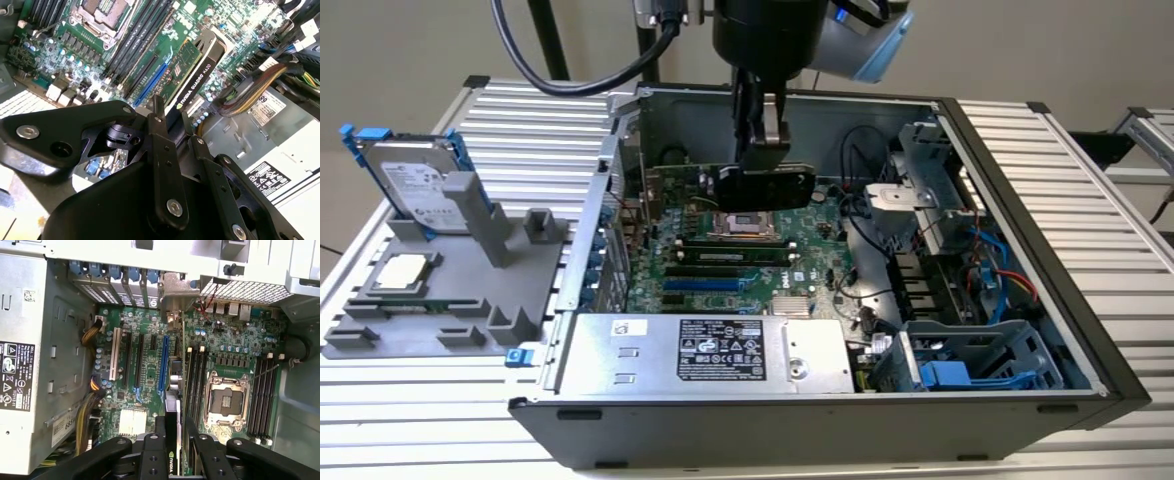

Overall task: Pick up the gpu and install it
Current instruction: 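Insert the gpu into the slot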

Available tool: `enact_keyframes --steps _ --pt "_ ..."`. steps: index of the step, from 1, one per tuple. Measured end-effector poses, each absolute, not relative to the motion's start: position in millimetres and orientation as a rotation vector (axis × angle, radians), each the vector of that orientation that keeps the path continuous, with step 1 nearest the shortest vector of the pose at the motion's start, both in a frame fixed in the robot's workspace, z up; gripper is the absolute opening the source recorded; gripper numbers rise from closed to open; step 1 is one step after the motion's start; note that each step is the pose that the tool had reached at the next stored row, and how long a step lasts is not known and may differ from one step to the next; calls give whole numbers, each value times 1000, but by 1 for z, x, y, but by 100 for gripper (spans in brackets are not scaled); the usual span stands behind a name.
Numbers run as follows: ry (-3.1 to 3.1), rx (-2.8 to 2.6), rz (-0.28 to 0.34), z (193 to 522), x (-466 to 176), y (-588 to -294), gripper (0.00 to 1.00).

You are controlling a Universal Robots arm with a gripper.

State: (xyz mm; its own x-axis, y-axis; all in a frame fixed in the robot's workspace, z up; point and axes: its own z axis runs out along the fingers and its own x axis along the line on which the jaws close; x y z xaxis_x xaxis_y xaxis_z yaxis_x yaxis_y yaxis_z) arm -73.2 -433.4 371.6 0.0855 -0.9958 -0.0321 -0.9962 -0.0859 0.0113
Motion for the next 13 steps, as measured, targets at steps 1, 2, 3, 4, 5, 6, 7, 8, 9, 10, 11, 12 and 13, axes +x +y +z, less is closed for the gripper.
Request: enact_keyframes --steps 1,2,3,4,5,6,7,8,9,10,11,12,13 --pt "2115 -2304 49 371 -73 -433 0" --pt "2115 -2304 49 371 -73 -433 0" --pt "2115 -2304 49 371 -73 -433 0" --pt "2114 -2304 49 371 -73 -433 0" --pt "2114 -2304 50 371 -73 -433 0" --pt "2114 -2304 50 370 -73 -433 0" --pt "2114 -2304 50 370 -73 -433 0" --pt "2114 -2304 50 370 -73 -433 0" --pt "2114 -2304 50 370 -73 -433 0" --pt "2114 -2304 50 370 -73 -433 0" --pt "2114 -2304 50 369 -73 -433 0" --pt "2114 -2304 50 369 -73 -433 0" --pt "2114 -2303 51 369 -73 -433 0"
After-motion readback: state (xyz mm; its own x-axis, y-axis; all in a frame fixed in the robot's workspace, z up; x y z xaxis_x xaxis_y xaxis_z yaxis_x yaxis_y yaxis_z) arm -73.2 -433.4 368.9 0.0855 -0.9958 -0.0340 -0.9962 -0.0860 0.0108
